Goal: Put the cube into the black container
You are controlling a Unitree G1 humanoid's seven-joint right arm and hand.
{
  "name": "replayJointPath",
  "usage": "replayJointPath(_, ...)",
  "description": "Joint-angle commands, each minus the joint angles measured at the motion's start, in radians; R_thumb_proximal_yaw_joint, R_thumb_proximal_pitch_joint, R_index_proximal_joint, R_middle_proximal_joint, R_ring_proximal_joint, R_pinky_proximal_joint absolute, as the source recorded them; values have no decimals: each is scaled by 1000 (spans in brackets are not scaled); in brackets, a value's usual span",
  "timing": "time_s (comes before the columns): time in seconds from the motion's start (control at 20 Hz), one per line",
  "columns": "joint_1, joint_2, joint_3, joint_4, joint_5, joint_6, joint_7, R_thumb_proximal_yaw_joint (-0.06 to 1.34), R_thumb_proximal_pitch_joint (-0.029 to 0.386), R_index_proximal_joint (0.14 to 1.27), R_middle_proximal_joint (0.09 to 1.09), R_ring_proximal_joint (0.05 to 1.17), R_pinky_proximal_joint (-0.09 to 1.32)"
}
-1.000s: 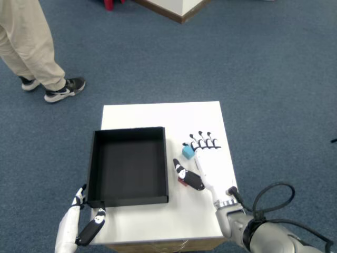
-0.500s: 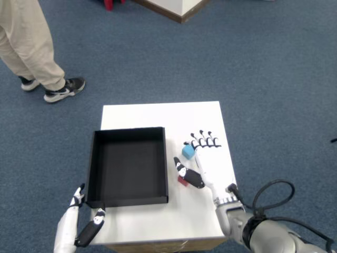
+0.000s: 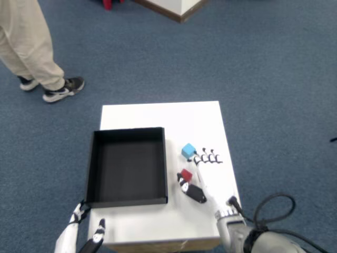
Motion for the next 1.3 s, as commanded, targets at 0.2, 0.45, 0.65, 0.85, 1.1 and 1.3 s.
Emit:
replayJointPath(0.2, -28, -8, -40, 14, -43, 6, -31, 471, 141, 470, 217, 130, -30)
replayJointPath(0.45, -26, -10, -60, 18, -70, 7, -58, 473, 142, 460, 216, 127, -33)
replayJointPath(0.65, -42, -11, -71, 18, -84, -5, -85, 468, 142, 456, 215, 124, -37)
replayJointPath(0.85, -69, -12, -79, 8, -96, -8, -90, 465, 139, 453, 212, 118, -40)
replayJointPath(1.1, -104, -16, -94, -15, -116, -2, -76, 483, 133, 453, 205, 111, -45)
replayJointPath(1.3, -76, -15, -125, -38, -138, 15, -41, 527, 125, 459, 205, 112, -46)
